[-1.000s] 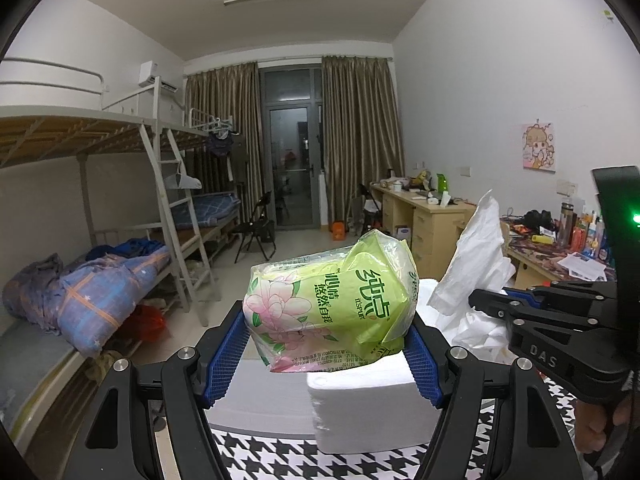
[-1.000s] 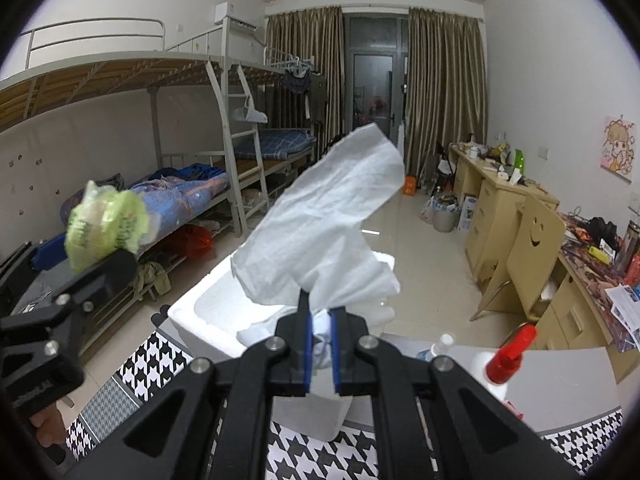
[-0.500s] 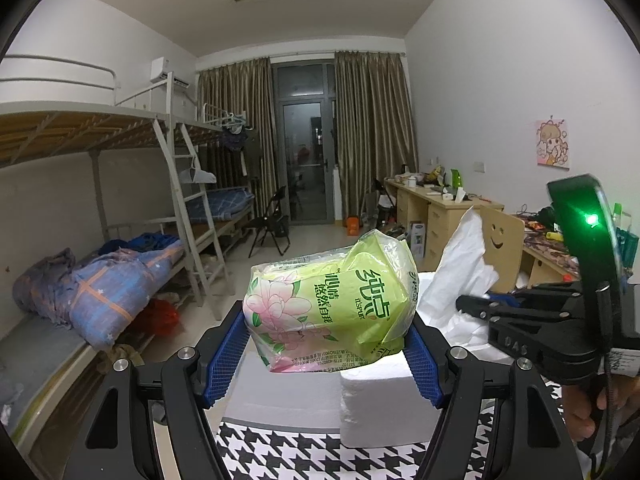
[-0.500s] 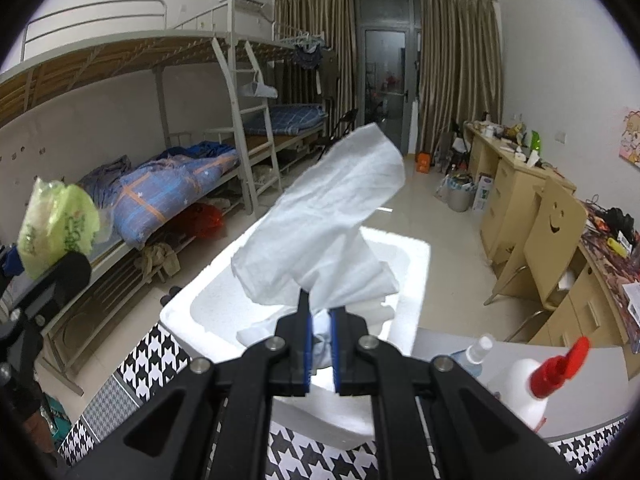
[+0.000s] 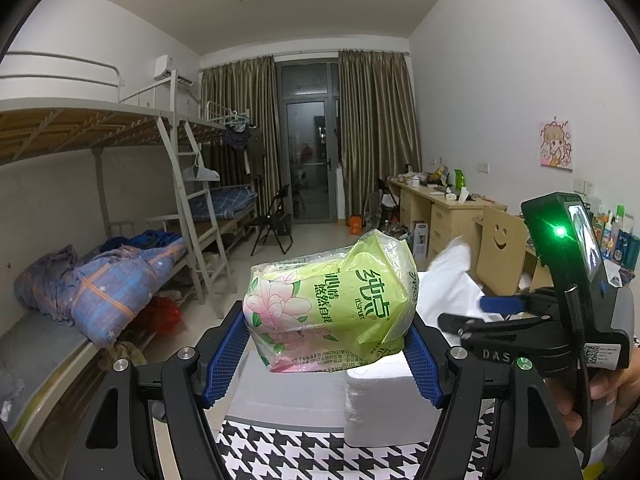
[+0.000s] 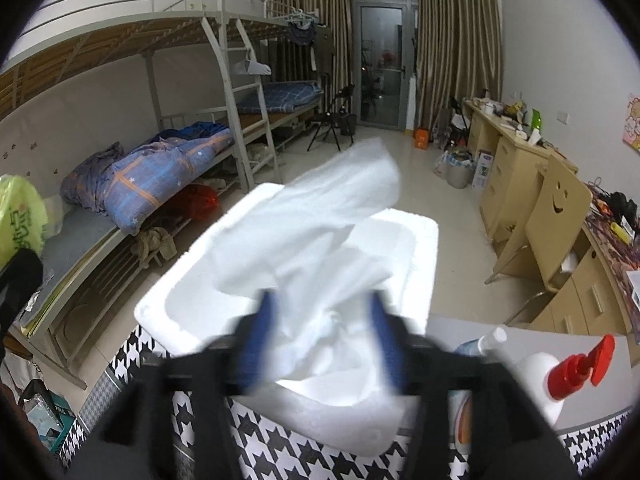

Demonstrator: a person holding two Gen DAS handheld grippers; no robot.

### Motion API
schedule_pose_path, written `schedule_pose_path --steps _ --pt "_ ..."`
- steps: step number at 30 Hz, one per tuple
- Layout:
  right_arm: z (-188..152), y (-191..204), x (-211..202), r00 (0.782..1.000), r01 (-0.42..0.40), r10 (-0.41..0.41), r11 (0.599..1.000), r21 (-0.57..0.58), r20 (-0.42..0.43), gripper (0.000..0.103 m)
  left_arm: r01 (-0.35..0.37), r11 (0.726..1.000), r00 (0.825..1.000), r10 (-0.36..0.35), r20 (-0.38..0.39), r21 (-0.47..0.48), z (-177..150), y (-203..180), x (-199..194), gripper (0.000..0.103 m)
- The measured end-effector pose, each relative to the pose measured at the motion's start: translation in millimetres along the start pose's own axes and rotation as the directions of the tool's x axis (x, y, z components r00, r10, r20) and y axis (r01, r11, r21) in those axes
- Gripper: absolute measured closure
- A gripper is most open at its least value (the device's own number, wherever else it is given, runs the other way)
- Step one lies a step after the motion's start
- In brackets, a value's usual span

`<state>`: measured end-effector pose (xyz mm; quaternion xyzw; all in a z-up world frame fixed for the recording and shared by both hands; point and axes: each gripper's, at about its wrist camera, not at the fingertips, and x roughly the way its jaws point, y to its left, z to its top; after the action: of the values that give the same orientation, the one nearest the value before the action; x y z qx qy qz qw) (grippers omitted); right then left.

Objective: Organize soft objects
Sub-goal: 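Open the right gripper to drop the white tissue into the foam box, then hold the green pack above the foam box with the left gripper while the right withdraws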

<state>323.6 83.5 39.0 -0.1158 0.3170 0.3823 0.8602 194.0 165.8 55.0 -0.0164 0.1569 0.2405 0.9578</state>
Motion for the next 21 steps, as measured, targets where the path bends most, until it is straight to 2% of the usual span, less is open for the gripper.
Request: schedule_pose_path --steps 1,9,15,21 --pt "0 -1 -2 1.0 -0.012 0.012 1.0 0.007 0.005 0.028 0.002 1.0 1.0 -0.002 -0.001 0.001 0 0 0 0.029" --pt "1 2 -6 1.0 -0.012 0.012 1.0 0.002 0.004 0.028 0.001 1.0 1.0 -0.001 -0.001 0.008 -2 -1 1 0.029" --pt "1 -2 -20 0.999 -0.014 0.014 1.0 0.018 0.038 0.027 0.013 1.0 1.0 -0.013 -0.002 0.014 -2 -2 4 0.029" --pt "1 -2 -35 0.997 0.012 -0.014 1.0 0.022 0.079 0.018 0.034 0.999 0.999 -0.034 -0.007 0.013 -2 0 7 0.029"
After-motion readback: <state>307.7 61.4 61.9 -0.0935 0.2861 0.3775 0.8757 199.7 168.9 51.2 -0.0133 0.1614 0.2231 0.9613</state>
